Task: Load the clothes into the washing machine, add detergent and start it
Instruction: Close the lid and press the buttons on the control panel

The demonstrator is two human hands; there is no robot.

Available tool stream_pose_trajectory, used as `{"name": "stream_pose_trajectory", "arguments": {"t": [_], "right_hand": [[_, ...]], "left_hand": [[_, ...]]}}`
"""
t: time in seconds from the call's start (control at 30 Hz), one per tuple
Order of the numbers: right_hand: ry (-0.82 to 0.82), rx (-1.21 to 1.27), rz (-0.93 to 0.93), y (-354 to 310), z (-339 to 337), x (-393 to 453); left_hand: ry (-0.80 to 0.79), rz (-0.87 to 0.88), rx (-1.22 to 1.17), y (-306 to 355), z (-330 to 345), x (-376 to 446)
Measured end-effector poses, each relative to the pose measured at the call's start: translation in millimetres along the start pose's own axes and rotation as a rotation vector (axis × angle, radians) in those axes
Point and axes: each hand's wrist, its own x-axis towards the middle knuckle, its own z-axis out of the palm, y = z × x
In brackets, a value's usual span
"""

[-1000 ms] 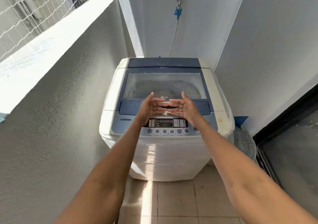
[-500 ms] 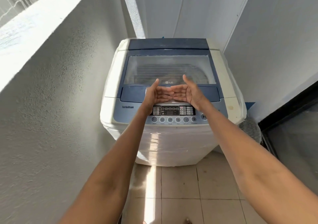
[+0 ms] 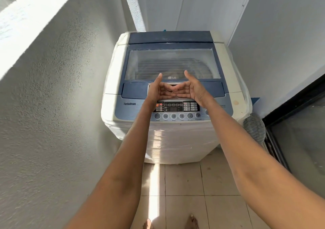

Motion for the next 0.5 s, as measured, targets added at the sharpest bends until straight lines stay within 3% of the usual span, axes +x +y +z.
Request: {"name": "stream_pose_trajectory", "arguments": {"t": [0.5], "right_hand": [[-0.030, 0.083, -0.012, -1.3, -4.7, -2.7]], "left_hand": [[0.016, -0.014, -0.072, 4.2, -2.8, -1.5]]}}
